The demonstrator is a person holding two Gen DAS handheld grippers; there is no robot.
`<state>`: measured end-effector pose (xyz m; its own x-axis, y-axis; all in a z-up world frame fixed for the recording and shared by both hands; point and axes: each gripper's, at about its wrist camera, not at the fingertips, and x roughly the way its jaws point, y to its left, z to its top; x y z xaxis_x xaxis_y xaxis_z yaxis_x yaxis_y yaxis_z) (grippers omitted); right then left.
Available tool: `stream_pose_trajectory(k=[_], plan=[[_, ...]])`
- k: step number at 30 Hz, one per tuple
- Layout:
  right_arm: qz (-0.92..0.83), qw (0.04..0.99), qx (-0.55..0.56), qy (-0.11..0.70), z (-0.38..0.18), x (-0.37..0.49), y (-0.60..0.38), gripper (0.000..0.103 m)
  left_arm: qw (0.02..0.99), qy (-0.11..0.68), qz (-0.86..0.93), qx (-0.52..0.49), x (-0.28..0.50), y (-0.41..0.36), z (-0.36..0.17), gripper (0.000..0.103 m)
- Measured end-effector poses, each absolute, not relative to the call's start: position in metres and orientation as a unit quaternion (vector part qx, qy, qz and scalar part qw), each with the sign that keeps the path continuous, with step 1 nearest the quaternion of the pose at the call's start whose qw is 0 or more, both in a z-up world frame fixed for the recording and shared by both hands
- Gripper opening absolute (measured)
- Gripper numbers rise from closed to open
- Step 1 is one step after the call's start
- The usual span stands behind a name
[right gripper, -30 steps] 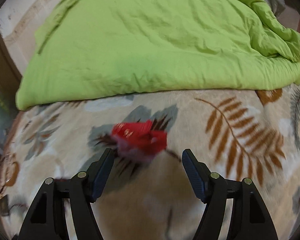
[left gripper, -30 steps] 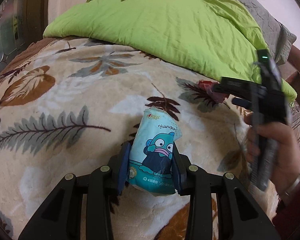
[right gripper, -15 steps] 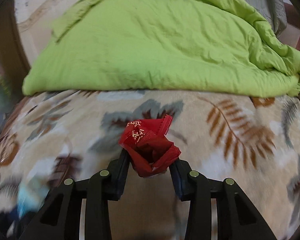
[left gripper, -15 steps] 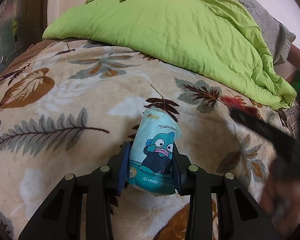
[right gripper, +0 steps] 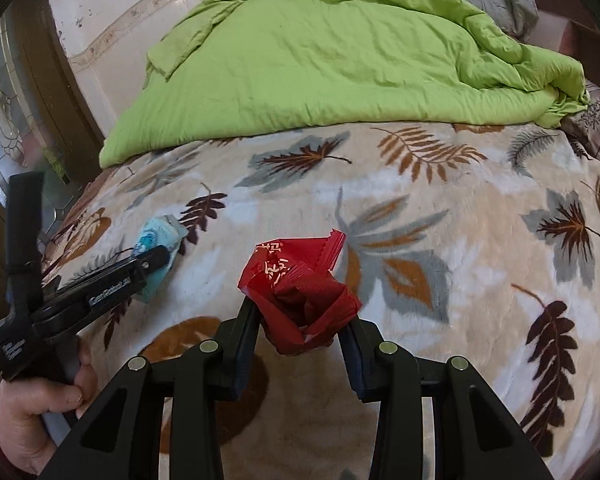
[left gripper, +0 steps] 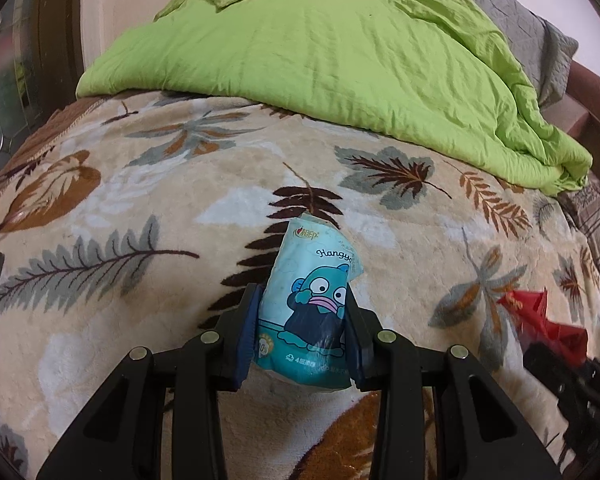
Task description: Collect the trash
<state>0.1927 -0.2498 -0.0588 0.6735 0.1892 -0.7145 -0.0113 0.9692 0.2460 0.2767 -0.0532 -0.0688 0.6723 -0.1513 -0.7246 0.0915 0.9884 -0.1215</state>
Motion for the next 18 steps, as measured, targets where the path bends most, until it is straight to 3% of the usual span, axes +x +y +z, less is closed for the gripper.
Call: stream_pose_trajectory(k=[18], plan=[[0.044,0.909,0.127,0.395,-0.065,0.200,-0.261,0.042,0.924,0.374,-0.073,0.007,0.266,-0.069,-0.064,0.036]])
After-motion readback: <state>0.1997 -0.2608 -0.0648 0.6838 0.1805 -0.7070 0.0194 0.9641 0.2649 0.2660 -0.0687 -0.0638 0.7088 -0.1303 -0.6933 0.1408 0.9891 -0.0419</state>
